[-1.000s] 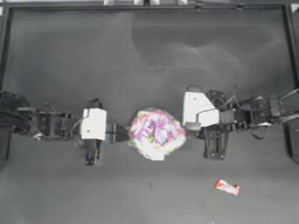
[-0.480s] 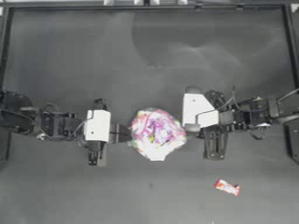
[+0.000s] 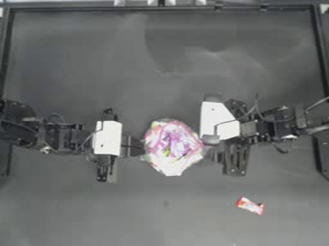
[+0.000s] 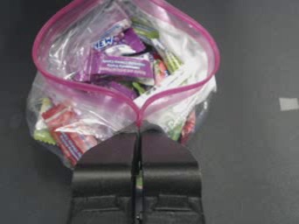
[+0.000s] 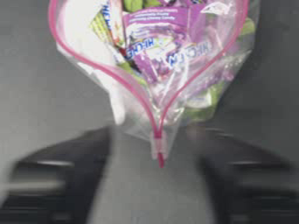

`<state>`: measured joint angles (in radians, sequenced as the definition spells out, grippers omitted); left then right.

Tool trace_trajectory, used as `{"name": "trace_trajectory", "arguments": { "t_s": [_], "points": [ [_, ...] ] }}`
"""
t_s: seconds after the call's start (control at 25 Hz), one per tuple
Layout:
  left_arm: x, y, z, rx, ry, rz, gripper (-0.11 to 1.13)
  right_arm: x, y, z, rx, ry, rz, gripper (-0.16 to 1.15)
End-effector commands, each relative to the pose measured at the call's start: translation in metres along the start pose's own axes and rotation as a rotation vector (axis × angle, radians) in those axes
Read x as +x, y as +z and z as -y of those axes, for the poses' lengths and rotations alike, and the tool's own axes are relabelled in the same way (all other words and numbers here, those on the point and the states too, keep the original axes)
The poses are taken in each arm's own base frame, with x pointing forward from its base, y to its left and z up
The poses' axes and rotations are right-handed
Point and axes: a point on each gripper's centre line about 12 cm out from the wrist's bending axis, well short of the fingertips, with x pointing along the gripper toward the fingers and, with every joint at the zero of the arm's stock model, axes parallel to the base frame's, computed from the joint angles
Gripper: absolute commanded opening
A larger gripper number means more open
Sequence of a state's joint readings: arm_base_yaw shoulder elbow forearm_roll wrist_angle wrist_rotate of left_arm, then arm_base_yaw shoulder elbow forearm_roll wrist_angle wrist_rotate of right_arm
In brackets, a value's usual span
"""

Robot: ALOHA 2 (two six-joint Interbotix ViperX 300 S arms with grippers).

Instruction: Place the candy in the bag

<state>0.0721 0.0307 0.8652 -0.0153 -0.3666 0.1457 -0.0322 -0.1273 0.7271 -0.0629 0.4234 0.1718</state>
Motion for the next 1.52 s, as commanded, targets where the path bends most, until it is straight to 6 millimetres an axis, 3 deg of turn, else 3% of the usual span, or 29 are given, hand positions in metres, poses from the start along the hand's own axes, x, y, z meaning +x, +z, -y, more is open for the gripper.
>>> {"name": "trace_trajectory", "arguments": {
  "t_s": [0.04, 0.32, 0.88, 1.2, 1.52],
  "points": [
    [-0.004, 0.017, -0.003, 0.000, 0.010, 0.048, 0.04, -0.014, 0.013, -0.002, 0.006, 0.007, 0.033, 1.02],
    [-0.004, 0.016, -0.003, 0.001, 0.008, 0.045, 0.04, -0.030, 0.008, -0.001, 0.020, -0.001, -0.029, 1.00],
    [-0.004, 0.017, -0.003, 0.001, 0.008, 0.048, 0.04, -0.067, -0.022, -0.025, 0.173, 0.067, -0.097, 0.98],
    [-0.005, 0.016, -0.003, 0.001, 0.008, 0.047, 0.04, -0.075, -0.050, -0.043, 0.274, 0.035, -0.096, 0.79],
    [-0.004, 0.017, -0.003, 0.002, 0.008, 0.048, 0.04, -0.075, -0.074, -0.068, 0.335, 0.036, -0.109, 0.85]
  ]
}}
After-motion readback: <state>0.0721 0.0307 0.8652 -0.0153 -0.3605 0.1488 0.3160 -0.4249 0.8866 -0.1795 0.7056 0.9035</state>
